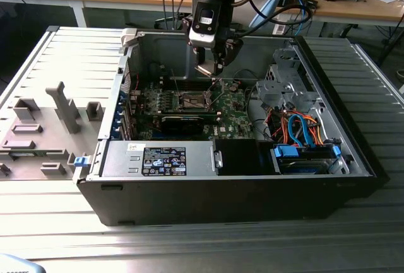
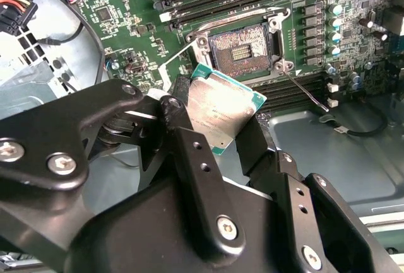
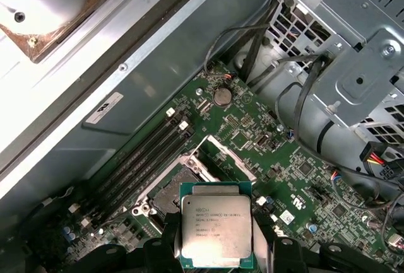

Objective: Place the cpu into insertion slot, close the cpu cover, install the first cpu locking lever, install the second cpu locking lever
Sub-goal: 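Place the cpu into insertion slot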

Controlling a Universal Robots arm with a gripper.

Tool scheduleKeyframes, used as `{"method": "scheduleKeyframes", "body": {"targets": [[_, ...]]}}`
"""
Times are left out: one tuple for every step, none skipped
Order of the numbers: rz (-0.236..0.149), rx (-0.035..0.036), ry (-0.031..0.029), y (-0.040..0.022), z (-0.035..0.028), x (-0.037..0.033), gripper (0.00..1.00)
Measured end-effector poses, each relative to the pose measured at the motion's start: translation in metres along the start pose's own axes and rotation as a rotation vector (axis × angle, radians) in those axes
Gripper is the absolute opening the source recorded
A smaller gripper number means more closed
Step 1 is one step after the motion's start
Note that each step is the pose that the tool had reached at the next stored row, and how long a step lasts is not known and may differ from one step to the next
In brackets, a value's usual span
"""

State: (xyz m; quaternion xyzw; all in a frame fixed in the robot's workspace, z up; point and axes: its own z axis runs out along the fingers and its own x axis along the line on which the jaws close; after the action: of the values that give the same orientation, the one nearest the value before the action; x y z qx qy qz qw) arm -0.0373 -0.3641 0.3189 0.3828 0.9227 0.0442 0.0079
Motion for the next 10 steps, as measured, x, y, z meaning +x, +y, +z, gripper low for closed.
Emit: {"method": "scheduleKeyframes", "body": {"targets": [[0.001,0.0,-0.0001,0.0,0.0,0.0,0.54],[0.003,-0.0001,-0.0003,0.0,0.0,0.0,0.54],[0.004,-0.0001,-0.0004,0.0,0.0,0.0,0.54],[0.007,-0.0002,-0.0006,0.0,0.0,0.0,0.54],[0.008,-0.0002,-0.0007,0.0,0.0,0.0,0.54],[0.01,-0.0002,-0.0009,0.0,0.0,0.0,0.54],[0.011,-0.0002,-0.001,0.0,0.0,0.0,0.54],[0.013,-0.0002,-0.0011,0.0,0.0,0.0,0.54],[0.015,-0.0003,-0.0013,0.0,0.0,0.0,0.54],[0.017,-0.0003,-0.0015,0.0,0.0,0.0,0.54]]}}
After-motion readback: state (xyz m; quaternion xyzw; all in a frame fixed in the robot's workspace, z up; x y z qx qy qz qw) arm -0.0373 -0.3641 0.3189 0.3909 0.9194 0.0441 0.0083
